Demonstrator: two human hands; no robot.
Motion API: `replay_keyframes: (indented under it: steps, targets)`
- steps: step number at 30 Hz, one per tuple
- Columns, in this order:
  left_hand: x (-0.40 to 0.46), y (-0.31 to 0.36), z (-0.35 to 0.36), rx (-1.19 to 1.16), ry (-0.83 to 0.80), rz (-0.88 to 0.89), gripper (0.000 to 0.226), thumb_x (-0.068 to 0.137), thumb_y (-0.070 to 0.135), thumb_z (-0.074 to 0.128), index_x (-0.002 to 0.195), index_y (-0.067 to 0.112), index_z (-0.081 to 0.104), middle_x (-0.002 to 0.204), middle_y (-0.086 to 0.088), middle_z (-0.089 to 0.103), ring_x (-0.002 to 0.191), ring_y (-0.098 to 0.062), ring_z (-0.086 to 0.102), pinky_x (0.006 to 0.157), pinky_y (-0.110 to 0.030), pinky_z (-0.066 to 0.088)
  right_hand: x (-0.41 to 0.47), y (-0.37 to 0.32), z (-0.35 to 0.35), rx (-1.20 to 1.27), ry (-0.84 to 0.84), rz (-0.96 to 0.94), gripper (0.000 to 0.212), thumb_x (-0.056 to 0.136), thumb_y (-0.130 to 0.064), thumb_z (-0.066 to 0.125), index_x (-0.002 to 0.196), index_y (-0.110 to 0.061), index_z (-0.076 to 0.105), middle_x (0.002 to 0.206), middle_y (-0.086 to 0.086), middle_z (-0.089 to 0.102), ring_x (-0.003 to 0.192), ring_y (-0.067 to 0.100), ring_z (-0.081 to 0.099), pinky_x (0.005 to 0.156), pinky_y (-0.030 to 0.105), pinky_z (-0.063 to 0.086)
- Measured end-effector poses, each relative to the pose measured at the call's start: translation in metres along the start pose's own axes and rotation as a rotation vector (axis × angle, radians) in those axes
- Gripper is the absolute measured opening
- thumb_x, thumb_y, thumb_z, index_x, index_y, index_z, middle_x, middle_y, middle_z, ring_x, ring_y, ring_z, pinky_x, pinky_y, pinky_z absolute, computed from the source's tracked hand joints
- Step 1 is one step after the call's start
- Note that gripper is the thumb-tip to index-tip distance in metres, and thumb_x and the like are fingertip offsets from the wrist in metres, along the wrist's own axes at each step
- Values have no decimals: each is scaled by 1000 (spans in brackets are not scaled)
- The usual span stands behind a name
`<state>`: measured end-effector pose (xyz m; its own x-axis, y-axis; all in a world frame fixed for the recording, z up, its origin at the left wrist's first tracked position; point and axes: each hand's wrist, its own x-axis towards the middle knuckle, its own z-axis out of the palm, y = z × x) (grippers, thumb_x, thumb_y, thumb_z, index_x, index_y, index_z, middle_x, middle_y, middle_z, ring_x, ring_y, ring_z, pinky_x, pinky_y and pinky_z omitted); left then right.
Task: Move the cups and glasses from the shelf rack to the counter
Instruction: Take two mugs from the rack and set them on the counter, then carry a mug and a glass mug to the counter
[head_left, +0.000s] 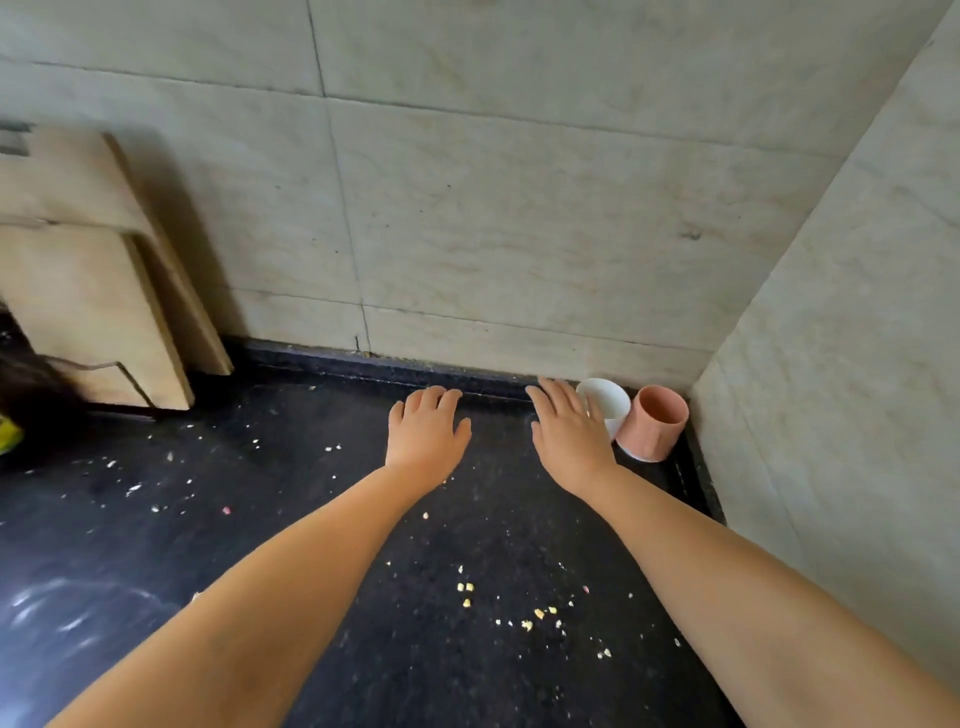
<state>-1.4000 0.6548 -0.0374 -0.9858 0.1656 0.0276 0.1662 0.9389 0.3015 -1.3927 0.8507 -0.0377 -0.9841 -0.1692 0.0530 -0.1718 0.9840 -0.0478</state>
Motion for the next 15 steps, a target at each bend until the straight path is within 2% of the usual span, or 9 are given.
replay_keyframes:
  steps: [6,15]
  targets:
    - [-67,-50,-17,30,60,-273,48,98,38,37,144,23,36,150,0,38,140,-23,31,118,-44,22,9,-69,1,21,-34,-279,52,102,-25,33,151,-17,18,161,4,13,149,23,8,120,49,10]
    - [-213,-100,-37,-1,201,-702,43,98,37,38,139,23,42,146,3,41,138,-21,32,117,-43,19,-36,-194,10,19,-92,-689,50,102,-26,33,150,-20,19,160,2,16,149,22,11,120,48,11]
